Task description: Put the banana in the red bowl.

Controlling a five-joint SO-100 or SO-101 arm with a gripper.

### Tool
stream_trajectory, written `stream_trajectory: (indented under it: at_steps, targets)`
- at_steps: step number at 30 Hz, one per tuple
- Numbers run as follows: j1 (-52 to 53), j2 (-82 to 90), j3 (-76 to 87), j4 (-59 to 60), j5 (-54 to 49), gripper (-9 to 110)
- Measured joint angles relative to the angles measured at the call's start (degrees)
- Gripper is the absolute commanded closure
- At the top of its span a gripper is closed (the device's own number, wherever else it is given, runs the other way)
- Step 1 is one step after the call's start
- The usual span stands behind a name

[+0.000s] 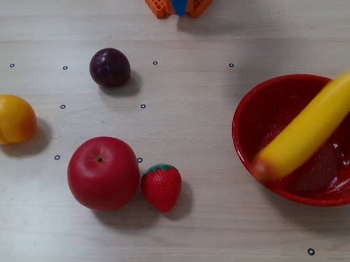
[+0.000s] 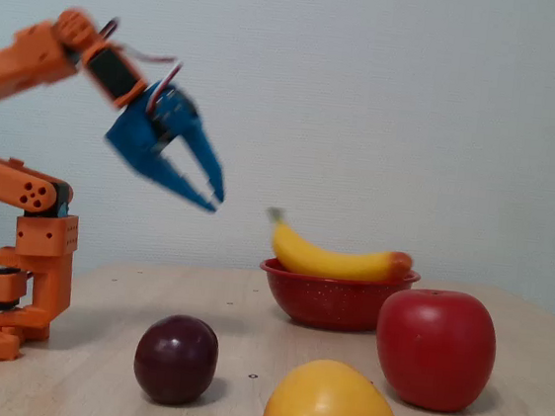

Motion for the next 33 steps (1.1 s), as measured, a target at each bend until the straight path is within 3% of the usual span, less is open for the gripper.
stream_trajectory:
  at_steps: [8,15,20,33]
  targets:
    - [-2.02,18.54,23.55,-4.92,-7.73,101]
    - [-1.85,19.51,37.35,-20.48,-13.97,101]
    - [-1.93,19.42,37.53,-19.69,-19.25,101]
    - [-1.85,19.42,37.53,-19.69,-19.51,101]
